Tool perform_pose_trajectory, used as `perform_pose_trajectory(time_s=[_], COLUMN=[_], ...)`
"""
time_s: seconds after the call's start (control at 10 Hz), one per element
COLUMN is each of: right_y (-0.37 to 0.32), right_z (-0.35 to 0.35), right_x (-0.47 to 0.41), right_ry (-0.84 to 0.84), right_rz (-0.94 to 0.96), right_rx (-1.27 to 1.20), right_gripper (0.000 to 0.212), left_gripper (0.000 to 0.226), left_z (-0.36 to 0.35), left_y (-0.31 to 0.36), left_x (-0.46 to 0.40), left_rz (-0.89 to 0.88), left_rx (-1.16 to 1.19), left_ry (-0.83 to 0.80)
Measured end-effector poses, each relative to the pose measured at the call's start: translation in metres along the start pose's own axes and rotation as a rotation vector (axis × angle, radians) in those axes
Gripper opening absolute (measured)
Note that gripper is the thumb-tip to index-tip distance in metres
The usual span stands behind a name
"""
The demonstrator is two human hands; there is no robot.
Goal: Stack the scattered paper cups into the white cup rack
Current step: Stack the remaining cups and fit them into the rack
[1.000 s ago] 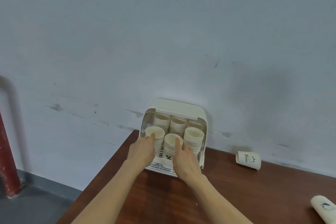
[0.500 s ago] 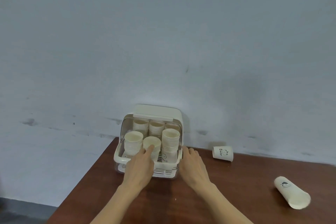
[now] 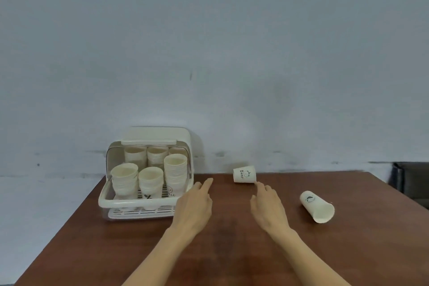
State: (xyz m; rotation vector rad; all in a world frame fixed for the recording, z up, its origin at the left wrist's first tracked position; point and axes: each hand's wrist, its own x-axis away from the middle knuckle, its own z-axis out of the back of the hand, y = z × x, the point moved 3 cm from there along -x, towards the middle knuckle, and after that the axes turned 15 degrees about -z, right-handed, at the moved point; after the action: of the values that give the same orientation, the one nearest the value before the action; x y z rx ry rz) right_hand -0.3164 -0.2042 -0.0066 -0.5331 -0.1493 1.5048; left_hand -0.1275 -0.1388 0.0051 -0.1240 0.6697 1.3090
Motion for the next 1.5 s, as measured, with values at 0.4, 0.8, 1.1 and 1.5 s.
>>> perform_pose_trajectory(time_s=[0.4,0.8,1.1,1.5], right_y=[0.101,0.148,0.137,0.116], right_z=[-0.012,-0.037,-0.032,-0.052], right_x=[-0.016,-0.055,-0.062,-0.068], right_ry=[-0.025,0.033,0.075,0.309], right_rz=[-0.546,-0.992,-0.815,-0.37], right_rx=[-0.309,-0.535,-0.557,-0.483], right_gripper=[0.035,0.029,0.029,0.017], left_gripper=[0.047,0.048,0.047,0.043], left_z=[-0.055,-0.099,-0.111,-0.146], left_y=[0.056,0.072,0.063,0.044], left_x=[-0.025,-0.042,-0.049,-0.114], left_rz=[-0.103,-0.147,-0.136,-0.115], left_rx=[0.024,0.018,-0.013,-0.158], left_ry=[-0.092,-0.178,-0.215,-0.307])
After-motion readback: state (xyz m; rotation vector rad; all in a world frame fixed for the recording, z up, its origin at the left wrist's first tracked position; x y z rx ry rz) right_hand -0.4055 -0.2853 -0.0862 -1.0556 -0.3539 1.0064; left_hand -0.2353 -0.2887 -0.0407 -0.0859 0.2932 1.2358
